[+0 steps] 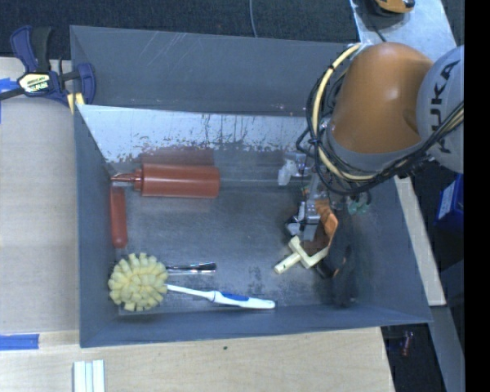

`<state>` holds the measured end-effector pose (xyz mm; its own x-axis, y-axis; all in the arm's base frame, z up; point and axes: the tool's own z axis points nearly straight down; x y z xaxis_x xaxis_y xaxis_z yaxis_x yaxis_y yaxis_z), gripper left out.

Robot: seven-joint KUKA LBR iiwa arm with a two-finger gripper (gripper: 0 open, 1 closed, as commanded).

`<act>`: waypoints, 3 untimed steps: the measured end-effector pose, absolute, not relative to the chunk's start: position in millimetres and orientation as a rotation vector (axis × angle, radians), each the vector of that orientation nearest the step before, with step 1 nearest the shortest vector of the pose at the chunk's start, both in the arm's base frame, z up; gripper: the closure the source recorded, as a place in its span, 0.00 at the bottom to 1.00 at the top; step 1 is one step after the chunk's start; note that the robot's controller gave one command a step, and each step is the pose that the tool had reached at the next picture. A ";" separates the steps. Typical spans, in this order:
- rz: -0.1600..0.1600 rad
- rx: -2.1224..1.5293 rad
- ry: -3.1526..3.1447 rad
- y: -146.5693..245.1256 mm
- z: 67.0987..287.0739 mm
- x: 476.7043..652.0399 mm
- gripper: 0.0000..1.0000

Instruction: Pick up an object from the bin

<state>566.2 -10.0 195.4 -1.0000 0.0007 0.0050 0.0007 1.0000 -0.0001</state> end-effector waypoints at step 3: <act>0.003 0.719 -3.064 -76.1 162.2 536.6 0.00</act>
Offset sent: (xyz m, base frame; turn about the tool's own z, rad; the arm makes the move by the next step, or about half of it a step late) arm -0.0403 -0.0871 -0.0259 -0.1340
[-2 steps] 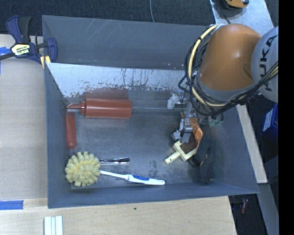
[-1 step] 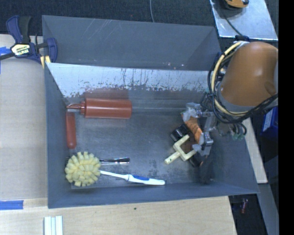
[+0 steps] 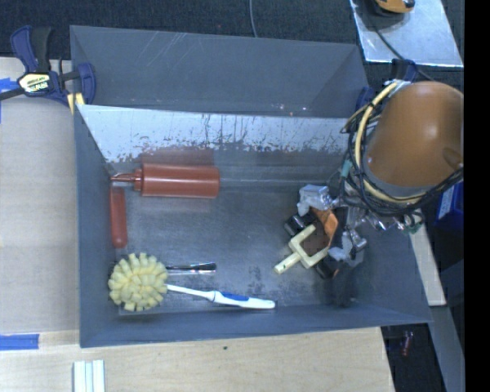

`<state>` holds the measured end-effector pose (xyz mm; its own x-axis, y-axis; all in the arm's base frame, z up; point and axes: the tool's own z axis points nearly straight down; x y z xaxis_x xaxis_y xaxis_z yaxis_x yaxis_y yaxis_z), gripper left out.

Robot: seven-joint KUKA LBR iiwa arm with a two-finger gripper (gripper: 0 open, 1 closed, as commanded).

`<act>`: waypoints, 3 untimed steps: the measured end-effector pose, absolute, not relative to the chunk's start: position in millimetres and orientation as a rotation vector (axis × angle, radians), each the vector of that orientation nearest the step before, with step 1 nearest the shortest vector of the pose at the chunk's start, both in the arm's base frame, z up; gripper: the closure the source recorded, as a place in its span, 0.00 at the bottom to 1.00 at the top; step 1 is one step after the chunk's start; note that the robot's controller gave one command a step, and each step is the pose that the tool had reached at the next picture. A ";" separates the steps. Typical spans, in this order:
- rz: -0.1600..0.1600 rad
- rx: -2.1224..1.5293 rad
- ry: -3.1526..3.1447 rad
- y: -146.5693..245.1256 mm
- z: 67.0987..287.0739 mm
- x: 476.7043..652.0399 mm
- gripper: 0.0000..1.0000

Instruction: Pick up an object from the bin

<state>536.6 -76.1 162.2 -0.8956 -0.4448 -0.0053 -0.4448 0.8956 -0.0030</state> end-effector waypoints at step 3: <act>-0.001 -0.861 3.016 -114.4 104.0 511.7 0.00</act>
Offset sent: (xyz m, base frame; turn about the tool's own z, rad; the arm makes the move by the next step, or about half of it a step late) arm -0.0311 -0.0290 -0.0522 -0.2282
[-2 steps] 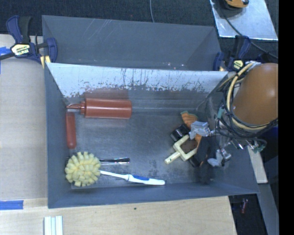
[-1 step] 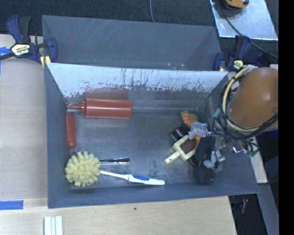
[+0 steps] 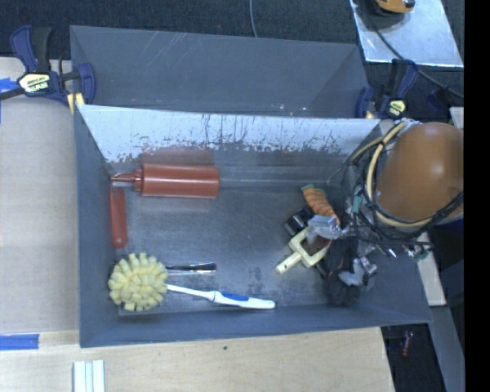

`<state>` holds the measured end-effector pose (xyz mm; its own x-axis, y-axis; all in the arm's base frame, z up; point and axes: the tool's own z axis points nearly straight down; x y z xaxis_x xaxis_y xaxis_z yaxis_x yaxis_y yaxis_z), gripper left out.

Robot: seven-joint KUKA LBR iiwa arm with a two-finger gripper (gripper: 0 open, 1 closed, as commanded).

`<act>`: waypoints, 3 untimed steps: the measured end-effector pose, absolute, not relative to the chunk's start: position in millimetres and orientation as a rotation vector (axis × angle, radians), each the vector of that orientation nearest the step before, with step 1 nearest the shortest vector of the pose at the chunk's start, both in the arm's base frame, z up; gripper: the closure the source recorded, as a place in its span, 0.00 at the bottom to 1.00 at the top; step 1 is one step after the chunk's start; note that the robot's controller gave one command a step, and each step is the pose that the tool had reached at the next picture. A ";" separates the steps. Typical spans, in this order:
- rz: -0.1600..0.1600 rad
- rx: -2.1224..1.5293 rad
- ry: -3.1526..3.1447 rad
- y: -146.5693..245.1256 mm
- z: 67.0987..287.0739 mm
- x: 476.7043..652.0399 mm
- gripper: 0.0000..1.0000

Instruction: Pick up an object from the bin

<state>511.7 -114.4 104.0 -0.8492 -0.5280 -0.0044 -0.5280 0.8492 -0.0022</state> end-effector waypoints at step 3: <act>-0.002 -0.690 3.053 -115.3 80.5 504.5 0.00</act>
Offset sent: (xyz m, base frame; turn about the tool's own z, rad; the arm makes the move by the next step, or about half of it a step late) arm 0.0042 -0.0021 -0.0076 0.0486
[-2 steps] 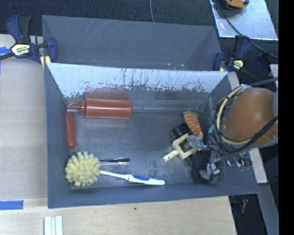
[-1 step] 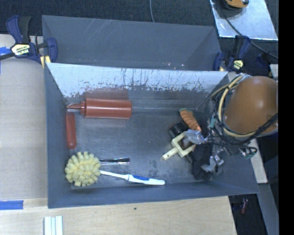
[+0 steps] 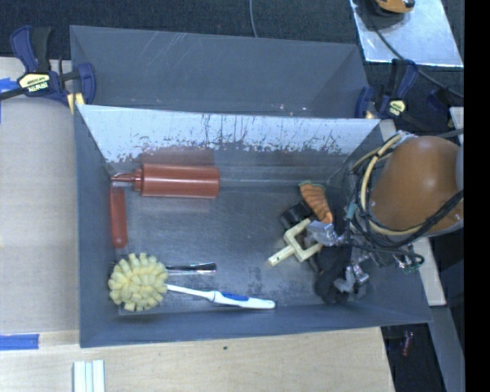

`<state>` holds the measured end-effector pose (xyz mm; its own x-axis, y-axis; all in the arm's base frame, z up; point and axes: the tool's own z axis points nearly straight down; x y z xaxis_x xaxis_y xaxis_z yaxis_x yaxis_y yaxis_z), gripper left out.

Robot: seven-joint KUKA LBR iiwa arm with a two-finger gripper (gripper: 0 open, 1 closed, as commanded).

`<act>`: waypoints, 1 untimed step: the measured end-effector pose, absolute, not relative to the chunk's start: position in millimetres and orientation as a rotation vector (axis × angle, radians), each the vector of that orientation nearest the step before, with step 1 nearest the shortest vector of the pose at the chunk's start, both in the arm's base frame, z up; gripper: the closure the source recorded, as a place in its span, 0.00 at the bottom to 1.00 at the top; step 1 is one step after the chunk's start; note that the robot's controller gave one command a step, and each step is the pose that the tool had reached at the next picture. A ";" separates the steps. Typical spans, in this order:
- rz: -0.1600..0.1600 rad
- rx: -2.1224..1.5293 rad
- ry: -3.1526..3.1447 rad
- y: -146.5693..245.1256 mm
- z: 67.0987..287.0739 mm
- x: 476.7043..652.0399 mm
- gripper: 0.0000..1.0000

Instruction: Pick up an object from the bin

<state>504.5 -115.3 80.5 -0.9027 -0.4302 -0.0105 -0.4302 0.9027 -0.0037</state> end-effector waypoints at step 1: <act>-0.004 -0.808 3.019 -122.0 71.3 503.2 0.00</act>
Offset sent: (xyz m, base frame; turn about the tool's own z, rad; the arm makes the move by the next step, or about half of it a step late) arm -0.0082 -0.0081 -0.0102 -0.0242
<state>503.2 -122.0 71.3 -0.8661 -0.4996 -0.0148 -0.4996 0.8662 -0.0067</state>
